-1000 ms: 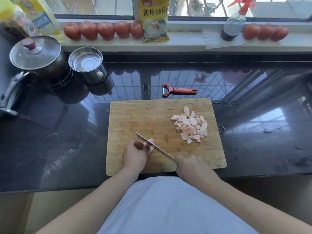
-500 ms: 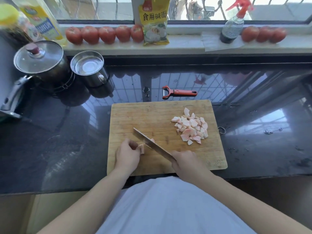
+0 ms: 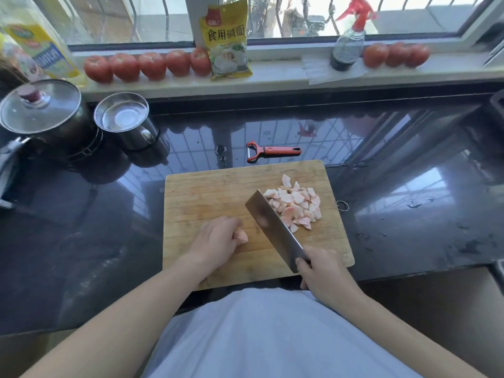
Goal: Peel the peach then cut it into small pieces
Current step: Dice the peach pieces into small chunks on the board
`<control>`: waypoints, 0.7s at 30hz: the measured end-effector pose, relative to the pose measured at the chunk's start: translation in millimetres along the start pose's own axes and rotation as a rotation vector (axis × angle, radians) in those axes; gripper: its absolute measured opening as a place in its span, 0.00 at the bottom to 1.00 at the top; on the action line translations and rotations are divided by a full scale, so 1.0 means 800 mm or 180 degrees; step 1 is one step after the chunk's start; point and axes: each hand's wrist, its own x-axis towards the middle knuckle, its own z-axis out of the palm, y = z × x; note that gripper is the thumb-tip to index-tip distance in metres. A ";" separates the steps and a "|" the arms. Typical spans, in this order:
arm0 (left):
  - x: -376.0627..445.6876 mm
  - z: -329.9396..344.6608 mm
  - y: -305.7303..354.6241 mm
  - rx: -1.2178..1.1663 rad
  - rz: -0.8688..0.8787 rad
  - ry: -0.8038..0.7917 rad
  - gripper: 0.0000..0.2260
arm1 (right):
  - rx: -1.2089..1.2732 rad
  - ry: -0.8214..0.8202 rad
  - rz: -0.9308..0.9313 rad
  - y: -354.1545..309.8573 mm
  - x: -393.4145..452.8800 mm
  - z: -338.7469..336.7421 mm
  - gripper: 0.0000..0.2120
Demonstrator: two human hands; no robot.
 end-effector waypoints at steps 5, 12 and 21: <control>-0.001 0.028 0.023 0.0046 -0.0398 0.0485 0.05 | -0.0340 -0.0046 -0.0189 -0.007 -0.002 0.010 0.12; -0.012 0.036 0.026 0.0300 -0.0585 0.0564 0.05 | -0.0878 -0.0222 -0.0246 -0.010 0.009 0.023 0.09; -0.012 0.051 0.015 -0.0292 -0.0869 0.0594 0.12 | -0.1090 -0.0278 -0.0336 -0.012 0.012 0.025 0.09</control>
